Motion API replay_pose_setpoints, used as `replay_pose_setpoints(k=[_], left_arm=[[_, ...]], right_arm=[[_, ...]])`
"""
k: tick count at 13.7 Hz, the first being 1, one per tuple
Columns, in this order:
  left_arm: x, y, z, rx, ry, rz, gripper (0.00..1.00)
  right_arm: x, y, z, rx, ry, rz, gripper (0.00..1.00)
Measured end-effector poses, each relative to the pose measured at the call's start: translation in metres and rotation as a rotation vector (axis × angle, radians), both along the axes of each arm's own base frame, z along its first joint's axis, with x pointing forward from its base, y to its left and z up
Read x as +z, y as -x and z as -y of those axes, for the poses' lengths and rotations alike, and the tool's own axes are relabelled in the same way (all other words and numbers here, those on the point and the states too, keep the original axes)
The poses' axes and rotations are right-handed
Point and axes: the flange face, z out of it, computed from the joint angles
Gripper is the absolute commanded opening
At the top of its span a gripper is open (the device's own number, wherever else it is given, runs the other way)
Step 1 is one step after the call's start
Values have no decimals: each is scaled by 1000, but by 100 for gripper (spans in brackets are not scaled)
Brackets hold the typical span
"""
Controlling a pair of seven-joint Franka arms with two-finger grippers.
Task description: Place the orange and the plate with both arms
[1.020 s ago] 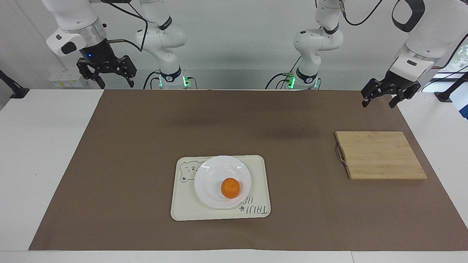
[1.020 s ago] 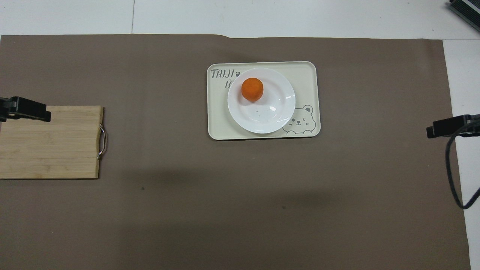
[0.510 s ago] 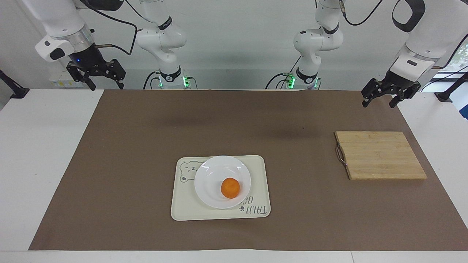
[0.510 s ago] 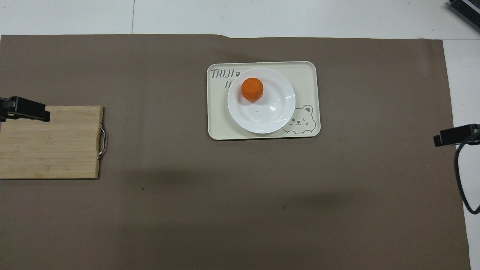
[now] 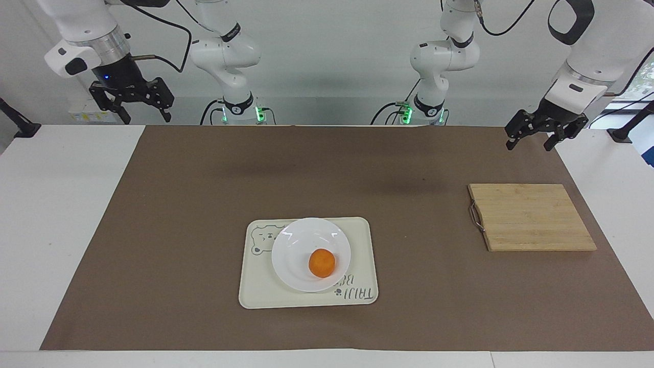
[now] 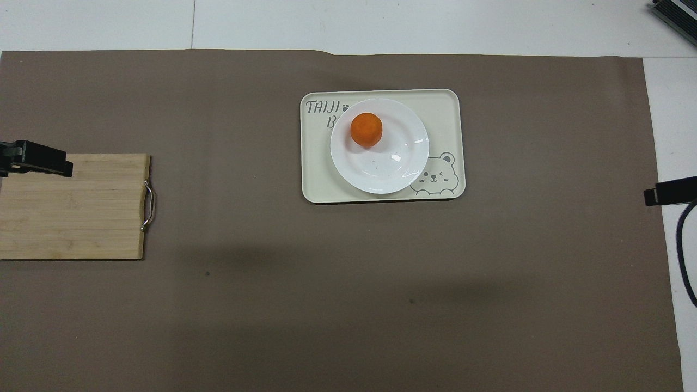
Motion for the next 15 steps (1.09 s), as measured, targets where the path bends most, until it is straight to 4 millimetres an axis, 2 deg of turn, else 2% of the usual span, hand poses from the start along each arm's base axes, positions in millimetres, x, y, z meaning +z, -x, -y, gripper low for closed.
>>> replay_pose_setpoints(k=[9,12,15], left_arm=[[0,0,0,0,0,0,100],[0,0,0,0,0,0,100],[0,0,0,0,0,0,100]], right_arm=[[0,-2,-1,0,3,1,100],[0,-3,-15,8,10,-3,100],[0,-3,-18,9,10,-4,100]])
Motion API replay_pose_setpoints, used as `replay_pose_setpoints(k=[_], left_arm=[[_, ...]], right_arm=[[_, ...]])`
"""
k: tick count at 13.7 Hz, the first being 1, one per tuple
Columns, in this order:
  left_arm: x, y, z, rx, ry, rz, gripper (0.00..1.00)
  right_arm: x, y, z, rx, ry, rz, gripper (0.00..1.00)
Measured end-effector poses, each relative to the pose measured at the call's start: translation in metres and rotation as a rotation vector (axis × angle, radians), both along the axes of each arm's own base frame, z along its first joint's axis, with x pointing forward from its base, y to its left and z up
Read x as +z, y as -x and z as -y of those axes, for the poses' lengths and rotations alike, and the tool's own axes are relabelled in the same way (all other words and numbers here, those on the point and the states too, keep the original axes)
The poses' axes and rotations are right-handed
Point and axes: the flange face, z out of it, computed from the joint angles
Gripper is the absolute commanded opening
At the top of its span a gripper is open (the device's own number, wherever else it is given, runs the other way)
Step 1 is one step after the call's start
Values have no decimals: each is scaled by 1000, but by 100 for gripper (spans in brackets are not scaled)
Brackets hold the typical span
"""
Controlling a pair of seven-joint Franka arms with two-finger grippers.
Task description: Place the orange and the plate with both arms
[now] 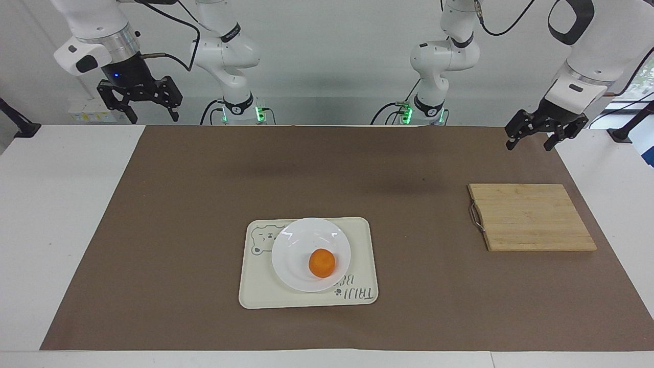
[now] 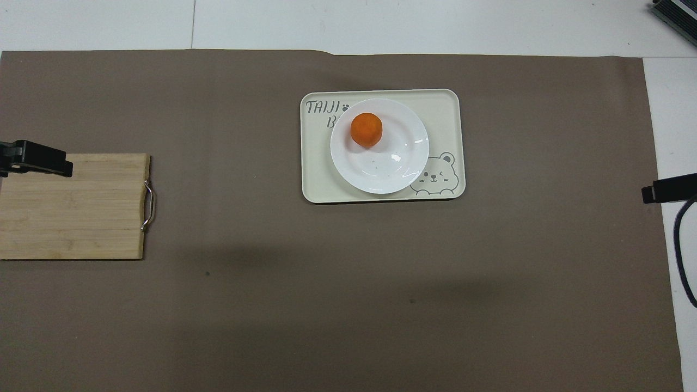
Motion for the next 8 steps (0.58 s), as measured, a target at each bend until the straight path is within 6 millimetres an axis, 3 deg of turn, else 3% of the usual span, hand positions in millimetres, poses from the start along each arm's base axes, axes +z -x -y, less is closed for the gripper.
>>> replay_pose_setpoints(k=[8], left_arm=[[-1,1,5,-9,0,-11,100]], right_arm=[[-2,-1,-10,24,58,-8,100]])
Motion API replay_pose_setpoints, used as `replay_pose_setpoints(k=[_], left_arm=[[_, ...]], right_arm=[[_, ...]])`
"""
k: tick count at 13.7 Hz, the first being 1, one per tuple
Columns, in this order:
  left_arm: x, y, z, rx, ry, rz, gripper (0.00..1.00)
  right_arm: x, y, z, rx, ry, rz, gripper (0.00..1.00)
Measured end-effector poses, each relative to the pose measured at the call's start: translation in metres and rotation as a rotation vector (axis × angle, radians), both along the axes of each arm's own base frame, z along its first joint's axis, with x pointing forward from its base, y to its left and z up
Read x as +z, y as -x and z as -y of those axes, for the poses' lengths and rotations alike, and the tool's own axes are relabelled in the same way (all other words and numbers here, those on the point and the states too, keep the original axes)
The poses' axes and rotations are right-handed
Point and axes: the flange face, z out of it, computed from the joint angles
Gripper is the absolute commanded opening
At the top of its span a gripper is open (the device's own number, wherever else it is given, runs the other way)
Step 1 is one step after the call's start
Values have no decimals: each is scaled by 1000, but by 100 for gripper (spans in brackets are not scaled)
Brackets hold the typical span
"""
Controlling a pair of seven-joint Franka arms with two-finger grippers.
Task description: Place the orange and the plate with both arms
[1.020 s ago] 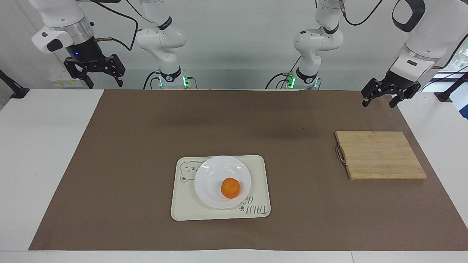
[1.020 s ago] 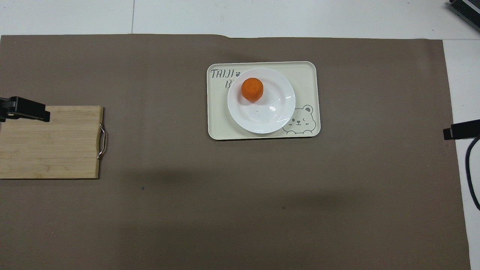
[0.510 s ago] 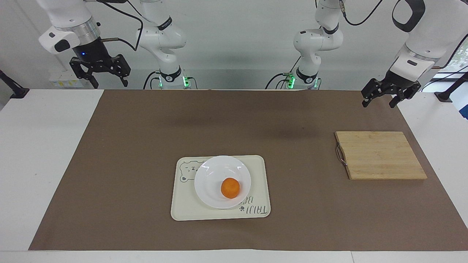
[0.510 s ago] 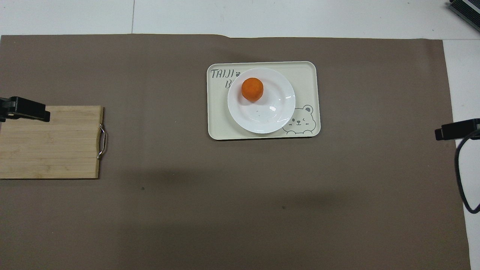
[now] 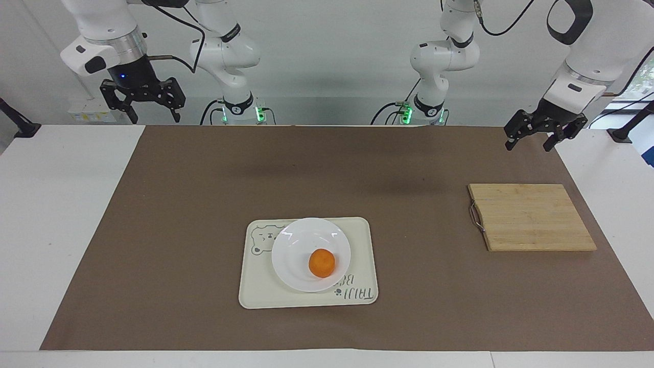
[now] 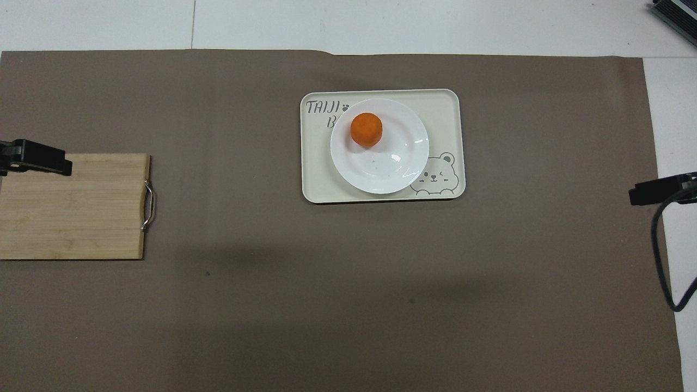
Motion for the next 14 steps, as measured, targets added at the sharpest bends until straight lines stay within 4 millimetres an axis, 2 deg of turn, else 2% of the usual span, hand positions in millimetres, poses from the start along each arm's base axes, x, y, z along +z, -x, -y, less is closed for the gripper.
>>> replay_pose_setpoints(k=[4,10,14], left_arm=[[-4,12,-7,10,-2,-83,100],[-4,14,-8,11,-8,-96,100],[-4,14,-8,10,-8,-96,100]], right_arm=[[-3,0,0,-1,0,-8,100],[-4,1,8,-15,-1,-10,100],[-4,1,6,-62,-21,-12,100]])
